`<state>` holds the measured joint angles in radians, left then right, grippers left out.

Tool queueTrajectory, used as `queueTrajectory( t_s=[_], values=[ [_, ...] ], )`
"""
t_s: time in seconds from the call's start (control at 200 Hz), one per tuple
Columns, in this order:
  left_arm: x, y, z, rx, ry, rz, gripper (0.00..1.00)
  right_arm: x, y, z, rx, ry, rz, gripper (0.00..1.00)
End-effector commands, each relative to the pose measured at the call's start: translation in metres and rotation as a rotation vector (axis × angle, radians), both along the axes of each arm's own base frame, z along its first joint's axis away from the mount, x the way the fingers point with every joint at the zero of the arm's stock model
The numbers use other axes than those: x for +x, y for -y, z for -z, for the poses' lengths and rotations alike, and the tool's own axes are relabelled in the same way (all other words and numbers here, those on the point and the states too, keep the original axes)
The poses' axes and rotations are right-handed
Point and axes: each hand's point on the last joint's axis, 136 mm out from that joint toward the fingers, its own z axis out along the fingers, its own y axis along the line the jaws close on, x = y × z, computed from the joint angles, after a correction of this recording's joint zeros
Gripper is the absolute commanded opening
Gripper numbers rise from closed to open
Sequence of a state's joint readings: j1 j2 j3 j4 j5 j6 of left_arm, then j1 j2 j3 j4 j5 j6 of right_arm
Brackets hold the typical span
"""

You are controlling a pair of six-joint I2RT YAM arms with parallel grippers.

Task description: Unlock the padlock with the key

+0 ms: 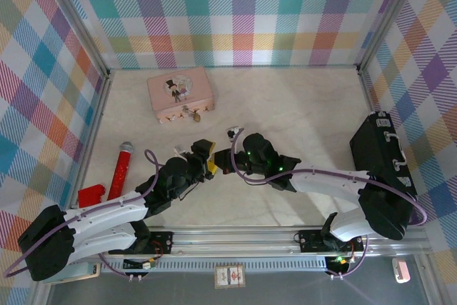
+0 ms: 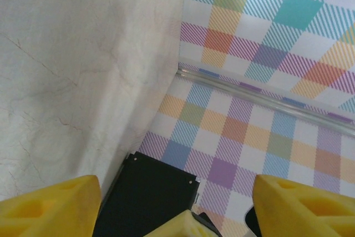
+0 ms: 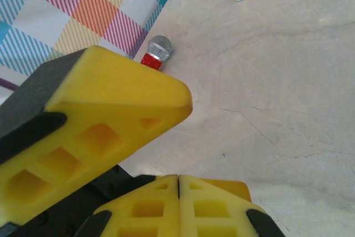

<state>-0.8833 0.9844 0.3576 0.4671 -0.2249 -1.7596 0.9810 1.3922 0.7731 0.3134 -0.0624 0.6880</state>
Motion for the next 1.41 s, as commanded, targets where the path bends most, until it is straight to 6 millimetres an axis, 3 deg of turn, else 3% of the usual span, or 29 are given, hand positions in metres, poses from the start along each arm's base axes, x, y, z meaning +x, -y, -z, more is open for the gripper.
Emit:
queueTrajectory(
  t_s=[0.0, 0.315, 0.61, 1.205, 1.32, 1.4],
  values=[
    [-0.004, 0.005, 0.002, 0.013, -0.005, 0.028, 0.75, 0.006, -0.004, -0.016, -0.004, 0.053, 0.016, 0.0],
    [-0.004, 0.005, 0.0, 0.005, 0.004, 0.029, 0.72, 0.005, -0.011, -0.016, 0.006, 0.044, -0.008, 0.0],
    [-0.004, -0.004, 0.005, 0.017, 0.002, -0.002, 0.64, -0.004, -0.002, -0.006, -0.001, 0.012, -0.015, 0.0],
    [-0.004, -0.008, 0.005, 0.04, 0.007, -0.013, 0.55, -0.012, 0.006, -0.003, 0.004, -0.009, -0.009, 0.0],
    [-0.004, -0.007, 0.004, 0.043, 0.009, -0.007, 0.55, -0.009, 0.008, 0.0, -0.011, -0.024, 0.014, 0.0],
    [-0.005, -0.004, 0.004, 0.047, 0.004, 0.006, 0.62, -0.006, 0.006, 0.0, -0.022, -0.043, 0.033, 0.0]
  ],
)
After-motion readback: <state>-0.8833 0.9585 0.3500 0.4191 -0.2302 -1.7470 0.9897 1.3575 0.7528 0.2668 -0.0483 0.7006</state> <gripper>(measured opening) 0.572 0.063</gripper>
